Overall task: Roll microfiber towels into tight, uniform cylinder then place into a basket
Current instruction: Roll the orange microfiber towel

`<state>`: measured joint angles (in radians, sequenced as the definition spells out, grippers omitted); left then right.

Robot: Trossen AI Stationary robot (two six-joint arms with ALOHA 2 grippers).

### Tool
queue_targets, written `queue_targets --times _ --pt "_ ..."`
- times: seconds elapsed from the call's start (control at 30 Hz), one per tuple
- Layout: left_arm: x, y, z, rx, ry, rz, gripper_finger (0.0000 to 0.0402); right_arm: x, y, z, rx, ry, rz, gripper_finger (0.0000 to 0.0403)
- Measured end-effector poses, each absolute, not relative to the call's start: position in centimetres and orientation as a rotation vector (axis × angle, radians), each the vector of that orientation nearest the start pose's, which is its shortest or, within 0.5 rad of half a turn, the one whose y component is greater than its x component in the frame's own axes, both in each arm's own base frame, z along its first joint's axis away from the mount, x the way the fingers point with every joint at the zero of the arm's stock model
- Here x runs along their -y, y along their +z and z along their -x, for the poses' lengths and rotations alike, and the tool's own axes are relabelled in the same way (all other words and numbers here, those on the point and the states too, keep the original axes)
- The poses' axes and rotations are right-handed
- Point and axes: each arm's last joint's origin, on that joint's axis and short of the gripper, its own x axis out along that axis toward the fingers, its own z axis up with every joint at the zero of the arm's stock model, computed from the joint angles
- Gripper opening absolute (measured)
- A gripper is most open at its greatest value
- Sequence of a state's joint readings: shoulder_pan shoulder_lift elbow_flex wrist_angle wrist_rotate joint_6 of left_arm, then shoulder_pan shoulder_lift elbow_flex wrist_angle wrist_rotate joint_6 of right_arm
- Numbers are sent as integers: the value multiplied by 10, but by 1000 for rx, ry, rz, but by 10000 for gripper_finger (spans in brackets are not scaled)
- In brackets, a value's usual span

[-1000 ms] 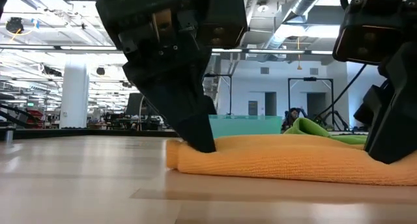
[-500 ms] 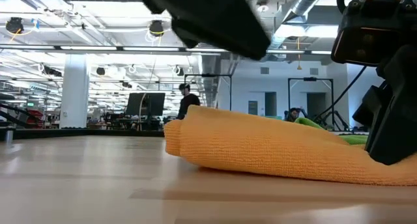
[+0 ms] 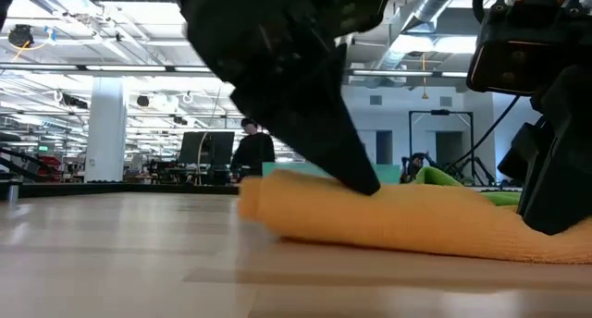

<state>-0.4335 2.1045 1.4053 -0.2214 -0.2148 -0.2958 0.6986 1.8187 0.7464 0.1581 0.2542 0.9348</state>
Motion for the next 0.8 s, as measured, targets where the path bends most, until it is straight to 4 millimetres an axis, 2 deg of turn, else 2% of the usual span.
queue_targets --times 0.1,0.2,0.47,0.6,0.8 --pt "176 129 -399 -975 -60 40 76 -196 97 -245 -915 1 -449 72" --pt "175 124 -399 -1013 -40 71 76 -196 97 -245 -914 2 -452 83" --pt "175 119 -398 -1036 -17 111 76 -197 101 -246 -913 16 -491 156" --pt "175 118 -397 -1041 5 161 76 -193 110 -246 -944 64 -531 180" --pt "175 118 -397 -1043 36 214 76 -188 137 -232 -968 117 -440 180"
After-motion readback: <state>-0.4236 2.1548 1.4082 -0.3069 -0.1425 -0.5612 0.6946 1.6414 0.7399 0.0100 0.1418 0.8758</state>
